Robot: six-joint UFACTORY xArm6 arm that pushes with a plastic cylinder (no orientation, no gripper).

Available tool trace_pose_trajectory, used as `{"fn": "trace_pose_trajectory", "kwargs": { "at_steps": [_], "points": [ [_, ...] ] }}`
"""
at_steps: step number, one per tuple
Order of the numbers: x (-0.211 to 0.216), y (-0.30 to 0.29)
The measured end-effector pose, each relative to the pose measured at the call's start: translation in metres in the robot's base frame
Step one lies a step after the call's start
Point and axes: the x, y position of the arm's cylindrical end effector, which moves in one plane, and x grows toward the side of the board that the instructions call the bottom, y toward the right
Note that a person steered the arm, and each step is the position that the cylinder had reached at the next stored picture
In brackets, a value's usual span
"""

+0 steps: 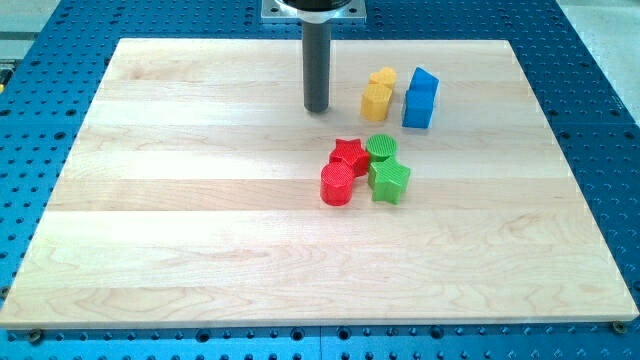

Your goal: Separate the yellow blocks

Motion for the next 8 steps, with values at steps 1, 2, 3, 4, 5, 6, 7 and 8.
{"fn": "trace_pose_trajectory", "kwargs": {
  "at_steps": [1,2,3,4,5,6,7,8],
  "points": [
    [0.049,0.000],
    [0.063,0.039],
    [0.051,0.089],
    [0.051,0.092],
    [0.037,0.093],
    [-0.002,0.093],
    [-0.003,0.092],
    [-0.003,0.072]
  ]
}}
